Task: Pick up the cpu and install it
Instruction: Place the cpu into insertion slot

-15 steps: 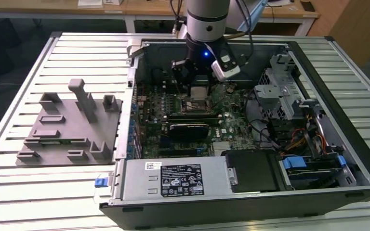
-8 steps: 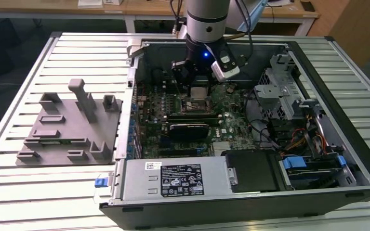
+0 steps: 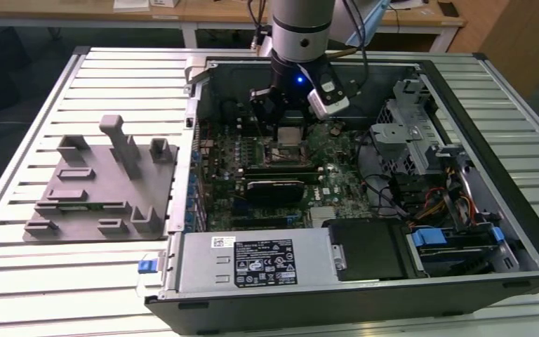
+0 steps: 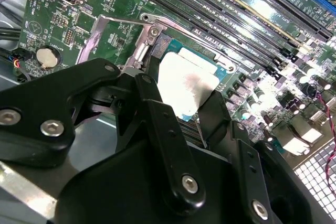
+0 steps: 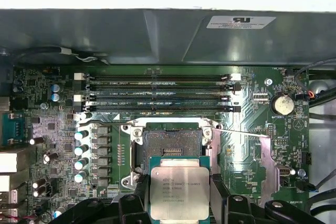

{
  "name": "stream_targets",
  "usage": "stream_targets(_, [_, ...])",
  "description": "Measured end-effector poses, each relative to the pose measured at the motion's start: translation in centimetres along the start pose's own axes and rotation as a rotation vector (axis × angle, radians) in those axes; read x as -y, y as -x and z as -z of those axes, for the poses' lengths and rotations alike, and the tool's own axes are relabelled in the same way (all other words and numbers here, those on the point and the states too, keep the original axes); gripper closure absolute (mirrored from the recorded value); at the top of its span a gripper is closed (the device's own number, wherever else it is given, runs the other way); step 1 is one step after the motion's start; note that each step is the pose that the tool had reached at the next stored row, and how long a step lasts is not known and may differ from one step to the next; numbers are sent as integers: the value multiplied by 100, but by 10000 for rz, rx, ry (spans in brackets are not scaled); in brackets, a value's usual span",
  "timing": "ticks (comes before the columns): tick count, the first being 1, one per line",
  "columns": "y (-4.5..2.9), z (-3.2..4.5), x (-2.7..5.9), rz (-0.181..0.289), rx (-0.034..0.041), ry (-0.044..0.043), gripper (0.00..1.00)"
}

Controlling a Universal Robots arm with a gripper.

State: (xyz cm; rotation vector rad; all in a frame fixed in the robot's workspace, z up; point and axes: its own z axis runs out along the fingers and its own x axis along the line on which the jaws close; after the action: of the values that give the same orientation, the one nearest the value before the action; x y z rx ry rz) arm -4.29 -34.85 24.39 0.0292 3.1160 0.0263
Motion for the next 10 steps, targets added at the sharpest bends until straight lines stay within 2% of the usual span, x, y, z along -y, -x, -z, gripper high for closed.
stream_targets(3, [0,0,0,-114,2,-2,46])
stream_targets(10, [0,-2,0,-1317,23,-32,46])
